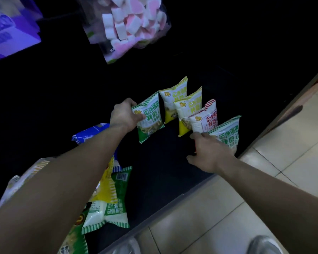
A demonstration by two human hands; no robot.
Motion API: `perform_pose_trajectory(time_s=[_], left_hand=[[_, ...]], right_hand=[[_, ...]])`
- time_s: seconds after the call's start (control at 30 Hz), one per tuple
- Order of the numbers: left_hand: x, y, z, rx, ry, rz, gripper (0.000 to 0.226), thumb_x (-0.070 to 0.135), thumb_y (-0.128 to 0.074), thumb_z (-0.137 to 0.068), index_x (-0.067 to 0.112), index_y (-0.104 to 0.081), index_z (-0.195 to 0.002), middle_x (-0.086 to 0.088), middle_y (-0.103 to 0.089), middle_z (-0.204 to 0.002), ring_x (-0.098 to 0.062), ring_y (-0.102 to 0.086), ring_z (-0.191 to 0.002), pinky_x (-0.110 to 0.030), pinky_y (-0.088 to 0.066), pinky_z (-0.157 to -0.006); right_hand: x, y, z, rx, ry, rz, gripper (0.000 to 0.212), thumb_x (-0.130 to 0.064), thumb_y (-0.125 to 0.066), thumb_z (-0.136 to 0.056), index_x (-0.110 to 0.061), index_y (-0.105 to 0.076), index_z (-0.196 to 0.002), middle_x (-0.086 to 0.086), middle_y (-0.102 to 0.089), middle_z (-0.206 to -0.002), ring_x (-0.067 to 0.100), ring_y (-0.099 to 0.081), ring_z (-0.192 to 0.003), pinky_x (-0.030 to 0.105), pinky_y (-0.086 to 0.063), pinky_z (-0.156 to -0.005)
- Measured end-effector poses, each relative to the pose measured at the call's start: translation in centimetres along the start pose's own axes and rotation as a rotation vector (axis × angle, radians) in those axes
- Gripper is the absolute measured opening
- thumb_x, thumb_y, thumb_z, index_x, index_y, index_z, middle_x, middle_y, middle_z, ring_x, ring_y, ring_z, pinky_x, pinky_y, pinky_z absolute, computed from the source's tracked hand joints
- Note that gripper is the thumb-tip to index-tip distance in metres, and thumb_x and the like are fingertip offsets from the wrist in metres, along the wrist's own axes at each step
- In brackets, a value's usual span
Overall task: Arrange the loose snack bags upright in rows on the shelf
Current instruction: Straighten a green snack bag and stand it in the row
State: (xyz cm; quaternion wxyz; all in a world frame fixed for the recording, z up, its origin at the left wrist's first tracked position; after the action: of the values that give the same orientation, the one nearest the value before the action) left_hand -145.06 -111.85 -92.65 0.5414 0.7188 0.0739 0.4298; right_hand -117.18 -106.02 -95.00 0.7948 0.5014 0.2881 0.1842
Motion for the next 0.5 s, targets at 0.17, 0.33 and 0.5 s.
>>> perform_pose_trajectory(time_s=[0.17,0.33,0.5], left_hand=[[-1.8,-3.0,-2.1,-0.025,0.036,-0.003,0.056,0.036,-0.074,-0.085,0.021,-0.050,-0.134,-0.013,-0.060,-0.124,-0.032,-0.060,-0.098,-0.033,-0.040,-0.070],[-0.1,-2.5,-2.9,0.013,-0.060,-0.231,0.055,0.032,-0.074,-0.085,0.023,-0.053,-0.136,-0.015,-0.057,-0.126,-0.038,-0.058,-0.108,-0.041,-0.050,-0.080],[0.9,-1.8,-2.7,0.028,-0.062,-0.362,0.054,0.035,-0.069,-0.088,0.017,-0.049,-0.135,-0.016,-0.051,-0.126,-0.041,-0.056,-0.109,-0.043,-0.048,-0.075]], right_hand=[[-0.5,-3.2,0.6,-0.060,0.029,0.034,0.070,-0.046,-0.063,-0.088,-0.020,-0.029,-0.143,0.009,-0.051,-0.132,0.031,-0.053,-0.119,0.044,-0.048,-0.094],[-0.7,-4.0,0.6,-0.088,0.043,0.041,0.069,-0.045,-0.063,-0.088,-0.021,-0.030,-0.143,0.006,-0.050,-0.132,0.030,-0.054,-0.117,0.044,-0.050,-0.092],[-0.9,-4.1,0.6,-0.083,0.047,0.041,0.074,-0.046,-0.062,-0.088,-0.022,-0.026,-0.148,0.004,-0.049,-0.133,0.028,-0.054,-0.119,0.042,-0.050,-0.090]])
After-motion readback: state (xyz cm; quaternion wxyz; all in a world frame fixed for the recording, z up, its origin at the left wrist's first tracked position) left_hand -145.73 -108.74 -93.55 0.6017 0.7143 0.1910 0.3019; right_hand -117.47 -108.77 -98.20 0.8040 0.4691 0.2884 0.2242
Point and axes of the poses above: each hand's wrist, its own z-axis away from the middle knuckle, its own y-axis out of the back of the hand, x = y × z, the point moved 9 cm from there along -z, towards the middle knuckle
